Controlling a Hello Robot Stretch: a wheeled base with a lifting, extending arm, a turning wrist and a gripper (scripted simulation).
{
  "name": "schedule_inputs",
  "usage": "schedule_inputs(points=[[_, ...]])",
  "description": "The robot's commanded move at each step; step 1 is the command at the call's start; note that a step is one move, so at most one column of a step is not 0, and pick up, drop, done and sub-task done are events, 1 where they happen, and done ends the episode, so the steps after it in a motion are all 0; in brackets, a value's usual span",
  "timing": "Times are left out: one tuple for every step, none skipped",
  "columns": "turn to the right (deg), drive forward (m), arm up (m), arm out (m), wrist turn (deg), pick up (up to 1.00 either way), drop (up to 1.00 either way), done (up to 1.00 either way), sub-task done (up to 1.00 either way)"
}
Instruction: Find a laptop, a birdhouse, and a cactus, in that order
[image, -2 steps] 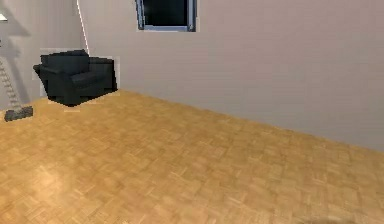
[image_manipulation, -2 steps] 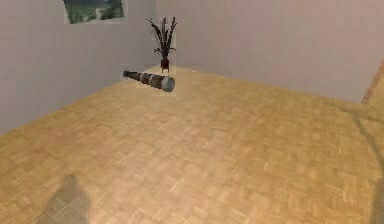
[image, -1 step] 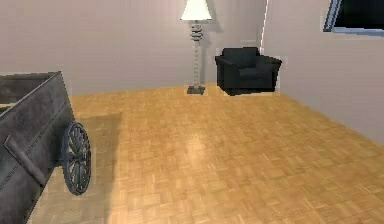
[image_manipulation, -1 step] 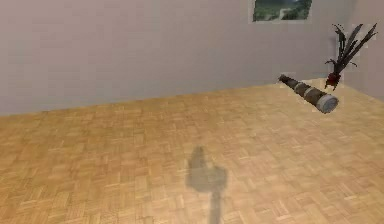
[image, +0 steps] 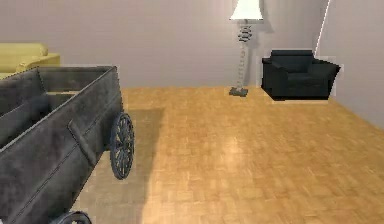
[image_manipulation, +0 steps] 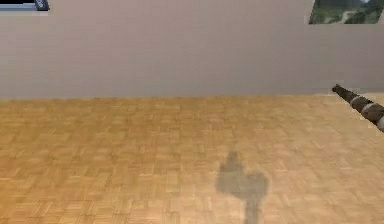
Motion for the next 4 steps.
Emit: schedule_inputs(points=[[0.0,1.0,0.0,0.0,0.0,0.0,0.0,0.0,0.0],[0.0,1.0,0.0,0.0,0.0,0.0,0.0,0.0,0.0],[-15.0,0.0,0.0,0.0,0.0,0.0,0.0,0.0,0.0],[0.0,0.2,0.0,0.0,0.0,0.0,0.0,0.0,0.0]])
